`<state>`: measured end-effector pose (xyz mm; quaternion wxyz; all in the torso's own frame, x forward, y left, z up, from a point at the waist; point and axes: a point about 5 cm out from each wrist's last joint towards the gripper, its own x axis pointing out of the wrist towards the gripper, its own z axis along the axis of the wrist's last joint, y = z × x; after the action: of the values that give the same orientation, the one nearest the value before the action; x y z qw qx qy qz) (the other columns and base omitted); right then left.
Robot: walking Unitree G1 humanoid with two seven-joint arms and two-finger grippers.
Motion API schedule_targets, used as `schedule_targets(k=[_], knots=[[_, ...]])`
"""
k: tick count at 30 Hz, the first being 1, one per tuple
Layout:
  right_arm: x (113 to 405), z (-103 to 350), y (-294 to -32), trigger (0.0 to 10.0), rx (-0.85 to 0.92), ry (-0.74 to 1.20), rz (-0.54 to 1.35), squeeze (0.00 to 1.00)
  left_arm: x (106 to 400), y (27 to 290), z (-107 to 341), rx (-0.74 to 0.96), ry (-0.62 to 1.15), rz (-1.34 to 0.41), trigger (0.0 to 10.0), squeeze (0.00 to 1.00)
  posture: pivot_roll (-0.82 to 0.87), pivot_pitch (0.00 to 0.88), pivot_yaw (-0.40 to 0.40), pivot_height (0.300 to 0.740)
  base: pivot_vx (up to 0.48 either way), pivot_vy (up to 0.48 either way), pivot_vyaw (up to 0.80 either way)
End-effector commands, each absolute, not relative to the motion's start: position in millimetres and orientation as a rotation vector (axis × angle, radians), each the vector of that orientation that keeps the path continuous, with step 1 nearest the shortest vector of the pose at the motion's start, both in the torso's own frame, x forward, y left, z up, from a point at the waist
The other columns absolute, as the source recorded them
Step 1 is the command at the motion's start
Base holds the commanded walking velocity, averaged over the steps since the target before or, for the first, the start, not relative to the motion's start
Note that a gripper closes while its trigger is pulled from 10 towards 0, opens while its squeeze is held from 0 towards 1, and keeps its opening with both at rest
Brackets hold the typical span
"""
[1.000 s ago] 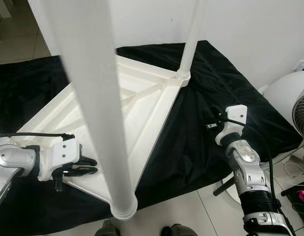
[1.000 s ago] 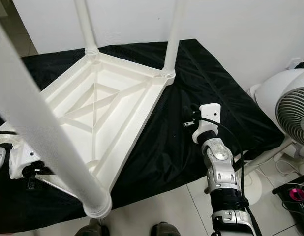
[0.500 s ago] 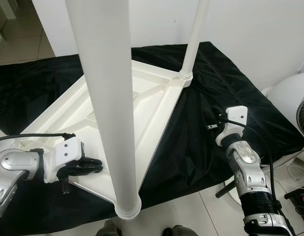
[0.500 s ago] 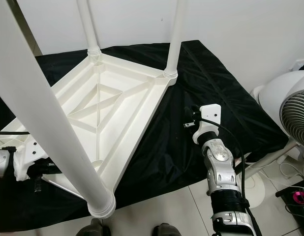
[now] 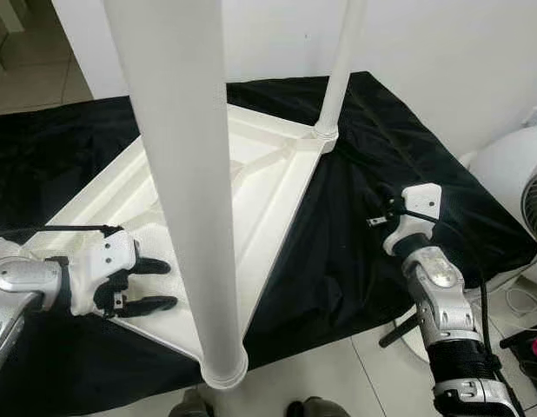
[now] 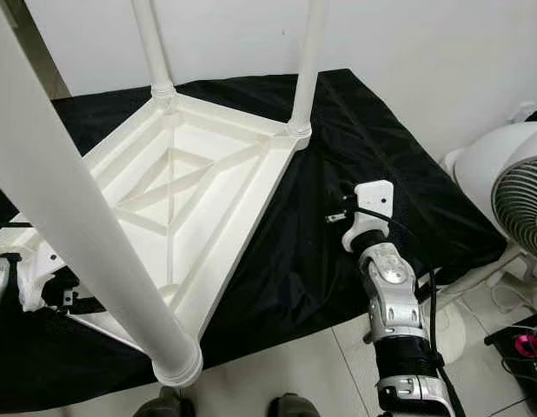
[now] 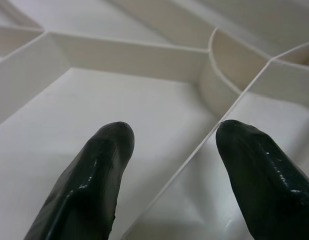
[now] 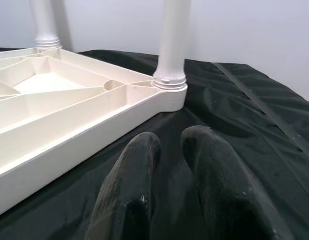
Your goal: Building children table
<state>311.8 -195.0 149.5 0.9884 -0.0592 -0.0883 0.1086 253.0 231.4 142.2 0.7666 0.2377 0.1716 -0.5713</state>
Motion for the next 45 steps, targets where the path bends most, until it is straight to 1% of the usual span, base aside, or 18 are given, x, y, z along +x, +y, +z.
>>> schedule_targets(k=[1,6,13,18,19,21,22,24,25,33,45], knots=[[310,148,-195,10.0,-0.128,-0.164,0.233,0.0,250,231,139,0.52,0.411,-1.321,10.0,0.0,-0.02,0.073,0.007,0.74,0.0,0.0,0.0],[310,149,-196,10.0,-0.138,-0.165,0.238,0.0,253,234,137,0.54,0.446,-1.318,10.0,0.0,-0.02,0.073,0.006,0.74,0.0,0.0,0.0],[309,150,-196,10.0,-0.15,-0.165,0.244,0.0,256,236,126,0.619,0.522,-1.324,10.0,0.0,-0.03,0.077,0.015,0.74,0.0,0.0,0.0],[308,150,-194,10.0,-0.152,-0.164,0.243,0.0,263,236,122,0.635,0.547,-1.29,10.0,0.0,-0.03,0.081,0.023,0.74,0.0,0.0,0.0],[308,149,-194,10.0,-0.151,-0.163,0.242,0.0,264,236,122,0.637,0.55,-1.287,6.4,0.0,-0.03,0.082,0.024,0.74,0.0,0.0,0.0],[307,149,-194,10.0,-0.151,-0.163,0.24,0.0,266,237,121,0.634,0.556,-1.268,6.4,0.0,-0.03,0.084,0.028,0.74,0.0,0.0,0.0],[307,148,-194,10.0,-0.15,-0.162,0.237,0.0,268,237,121,0.632,0.558,-1.253,4.1,0.0,-0.03,0.084,0.032,0.74,0.0,0.0,0.0],[307,148,-194,10.0,-0.15,-0.162,0.237,0.0,268,237,121,0.632,0.558,-1.253,4.1,0.0,-0.03,0.084,0.032,0.74,0.0,0.0,0.0],[306,148,-194,10.0,-0.148,-0.161,0.232,0.0,269,238,122,0.624,0.557,-1.248,0.0,0.0,-0.03,0.084,0.034,0.74,0.0,0.0,0.0],[303,145,-194,10.0,-0.147,-0.155,0.219,0.0,268,238,123,0.588,0.541,-1.237,0.0,0.0,-0.03,0.083,0.041,0.74,0.0,0.0,0.0],[305,146,-194,10.0,-0.145,-0.155,0.218,0.0,276,227,127,0.545,0.434,-1.147,0.0,0.0,-0.03,0.086,0.03,0.74,0.0,0.0,0.0]])
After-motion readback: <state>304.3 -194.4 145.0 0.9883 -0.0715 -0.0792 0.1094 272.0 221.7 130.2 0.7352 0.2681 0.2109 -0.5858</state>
